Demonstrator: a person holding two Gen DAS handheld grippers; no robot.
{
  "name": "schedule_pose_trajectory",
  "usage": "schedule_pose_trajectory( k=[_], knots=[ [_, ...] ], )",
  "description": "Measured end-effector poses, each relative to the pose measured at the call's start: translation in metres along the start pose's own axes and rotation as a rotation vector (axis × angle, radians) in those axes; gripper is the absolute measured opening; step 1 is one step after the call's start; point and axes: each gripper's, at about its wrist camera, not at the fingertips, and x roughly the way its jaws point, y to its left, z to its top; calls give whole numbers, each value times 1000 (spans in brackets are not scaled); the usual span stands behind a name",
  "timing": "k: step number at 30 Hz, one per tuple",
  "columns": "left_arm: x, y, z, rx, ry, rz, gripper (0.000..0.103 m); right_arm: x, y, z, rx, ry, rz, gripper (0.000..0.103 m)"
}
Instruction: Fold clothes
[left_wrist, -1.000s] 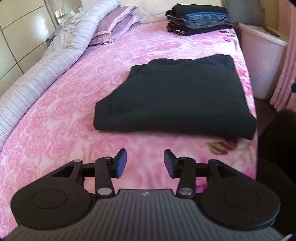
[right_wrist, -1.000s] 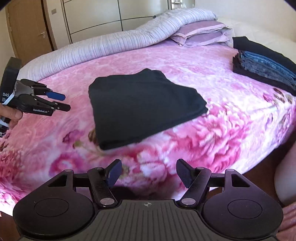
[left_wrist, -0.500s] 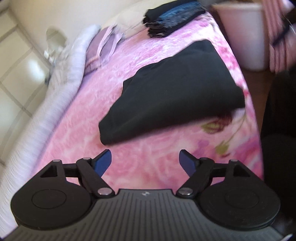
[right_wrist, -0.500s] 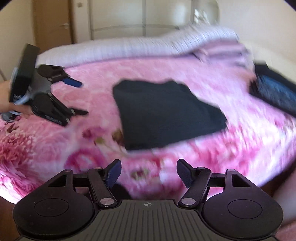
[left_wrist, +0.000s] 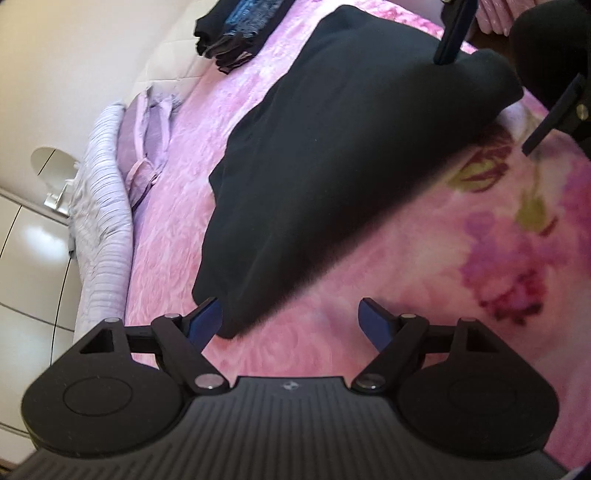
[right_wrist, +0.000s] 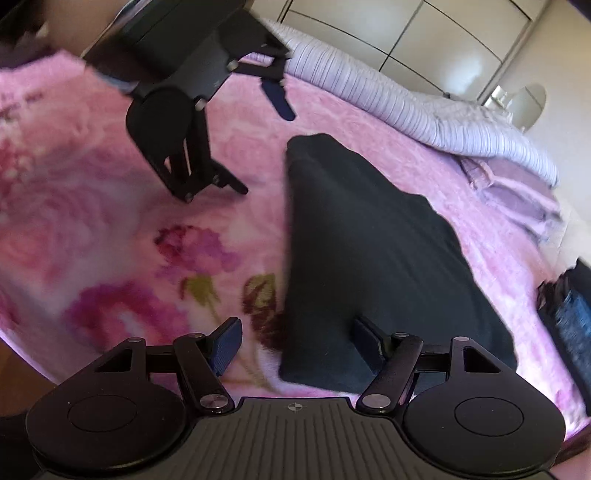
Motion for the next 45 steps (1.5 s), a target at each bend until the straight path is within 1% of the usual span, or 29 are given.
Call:
schedule_pose_trajectory(
  k=[2,3,4,5,7,13,14,16,19,21,25,27,28,30,31,32,33,34,35,36,38,39,40,42,44,45],
  knots=[
    [5,2,1,1,-3,-12,79,8,1,-1,-34,3,-18,69],
    [6,2,2,5,-4,-13,79,12,1,-2,-51,5,-27,67],
    [7,2,2,9,-6,-13,81,16,2,-3,-68,7,-37,61],
    [8,2,3,14,-7,-11,83,19,2,-4,-85,8,-46,59],
    [10,2,3,20,-8,-10,83,27,3,-5,-119,11,-64,49],
    [8,-2,3,30,-9,-2,84,34,4,-9,-188,1,-87,39],
    [8,-2,4,33,-9,1,84,34,4,-10,-193,-2,-91,37],
    [8,-4,5,42,-14,13,84,32,0,-11,-187,-12,-83,29],
    [5,-11,9,106,-48,44,85,21,-8,-11,-154,-38,-63,24],
    [4,-17,14,173,-84,72,85,9,-20,-10,-141,-65,-61,23],
    [4,-28,33,269,-164,111,85,-23,-48,-11,-131,-90,-74,22],
    [7,-34,45,308,-191,128,85,-37,-62,-20,-136,-86,-86,22],
    [9,-38,50,329,-193,127,85,-42,-67,-25,-137,-75,-92,22],
    [15,-46,59,376,-182,124,79,-48,-75,-41,-134,-48,-99,22],
    [17,-50,62,390,-171,116,70,-49,-75,-50,-130,-34,-105,22],
    [19,-51,64,381,-155,93,57,-50,-76,-60,-127,-20,-111,22],
    [21,-52,65,371,-139,69,47,-49,-73,-70,-132,-4,-113,22],
    [23,-53,67,361,-124,46,29,-47,-69,-78,-139,5,-116,22],
    [25,-54,69,350,-108,23,21,-45,-63,-83,-148,9,-126,22],
    [26,-54,71,337,-95,4,19,-43,-53,-86,-157,11,-162,24],
    [25,-48,74,276,-84,-22,15,-39,-34,-92,-175,13,-233,38],
    [24,-43,76,235,-80,-40,14,-37,-24,-91,-179,-2,-246,54],
    [22,-36,78,200,-79,-56,14,-34,-18,-89,-183,-20,-238,64],
    [20,-26,84,159,-75,-78,14,-28,-6,-85,-192,-55,-225,68],
    [18,-19,89,131,-73,-94,14,-11,2,-77,-239,-49,-262,68],
    [17,-16,91,121,-74,-99,14,0,4,-75,-258,-24,-278,68]
  ],
)
